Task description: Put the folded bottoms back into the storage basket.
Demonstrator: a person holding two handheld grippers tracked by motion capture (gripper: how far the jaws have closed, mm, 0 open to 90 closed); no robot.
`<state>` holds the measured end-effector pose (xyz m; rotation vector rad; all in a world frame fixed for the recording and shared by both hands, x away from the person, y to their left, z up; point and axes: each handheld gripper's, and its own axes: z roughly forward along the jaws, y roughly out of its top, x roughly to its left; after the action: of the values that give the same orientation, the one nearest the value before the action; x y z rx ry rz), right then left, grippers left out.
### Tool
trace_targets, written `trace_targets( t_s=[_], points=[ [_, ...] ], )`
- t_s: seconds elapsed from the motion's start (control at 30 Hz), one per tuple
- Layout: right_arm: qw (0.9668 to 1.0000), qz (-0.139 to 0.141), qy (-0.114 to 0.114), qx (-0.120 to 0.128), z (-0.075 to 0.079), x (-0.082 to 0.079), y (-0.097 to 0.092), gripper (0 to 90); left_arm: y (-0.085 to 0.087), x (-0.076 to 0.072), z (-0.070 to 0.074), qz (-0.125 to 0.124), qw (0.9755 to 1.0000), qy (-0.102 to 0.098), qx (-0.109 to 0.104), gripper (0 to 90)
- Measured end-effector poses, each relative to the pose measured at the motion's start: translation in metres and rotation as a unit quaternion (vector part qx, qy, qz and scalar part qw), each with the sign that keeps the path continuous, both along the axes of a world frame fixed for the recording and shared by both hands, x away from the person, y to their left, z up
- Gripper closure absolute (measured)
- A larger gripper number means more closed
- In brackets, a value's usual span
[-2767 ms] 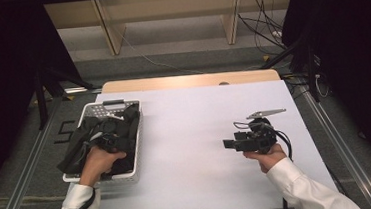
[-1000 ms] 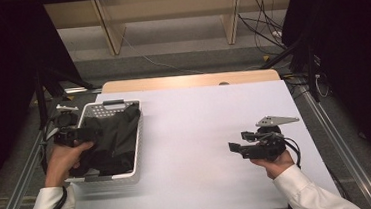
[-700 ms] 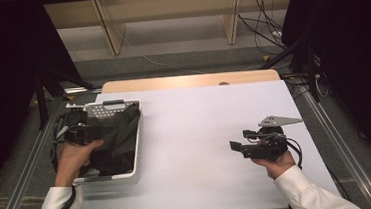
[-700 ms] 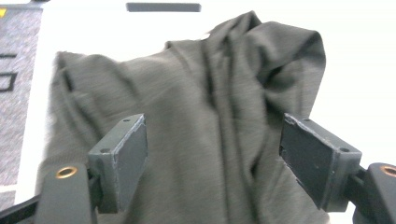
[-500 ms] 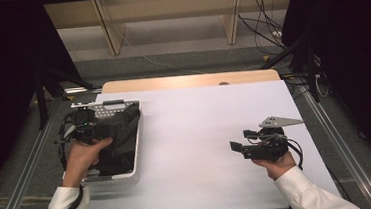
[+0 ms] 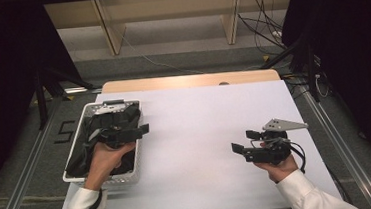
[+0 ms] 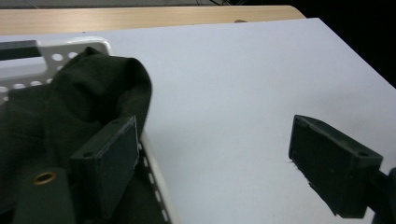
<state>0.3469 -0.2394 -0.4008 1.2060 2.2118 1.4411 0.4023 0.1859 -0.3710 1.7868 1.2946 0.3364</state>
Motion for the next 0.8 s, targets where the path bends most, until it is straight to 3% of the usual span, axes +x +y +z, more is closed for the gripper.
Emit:
trace_targets(
  t_s=[0.1, 0.2, 0.53, 0.7, 0.8],
  points=[
    [1.0000, 0.000, -0.007, 0.001, 0.000, -0.003, -0.001, 23.7, -0.008, -0.002, -0.005, -0.009, 0.9999, -0.007, -0.012, 15.4],
    [0.9999, -0.005, -0.016, 0.002, 0.000, -0.006, -0.002, 23.7, -0.012, -0.002, -0.011, -0.026, 0.9985, 0.001, -0.048, 15.1],
    [0.9992, -0.003, -0.032, 0.024, -0.005, -0.016, -0.009, 20.3, -0.037, -0.016, -0.022, -0.069, 0.9962, -0.028, -0.044, 14.2],
    [0.9991, -0.001, -0.039, 0.017, -0.007, -0.022, -0.010, 18.8, -0.049, -0.026, -0.028, -0.086, 0.9946, -0.031, -0.050, 13.5],
    [0.9988, 0.000, -0.045, 0.021, -0.008, -0.026, -0.010, 18.2, -0.054, -0.032, -0.031, -0.095, 0.9940, -0.041, -0.037, 13.5]
  ],
)
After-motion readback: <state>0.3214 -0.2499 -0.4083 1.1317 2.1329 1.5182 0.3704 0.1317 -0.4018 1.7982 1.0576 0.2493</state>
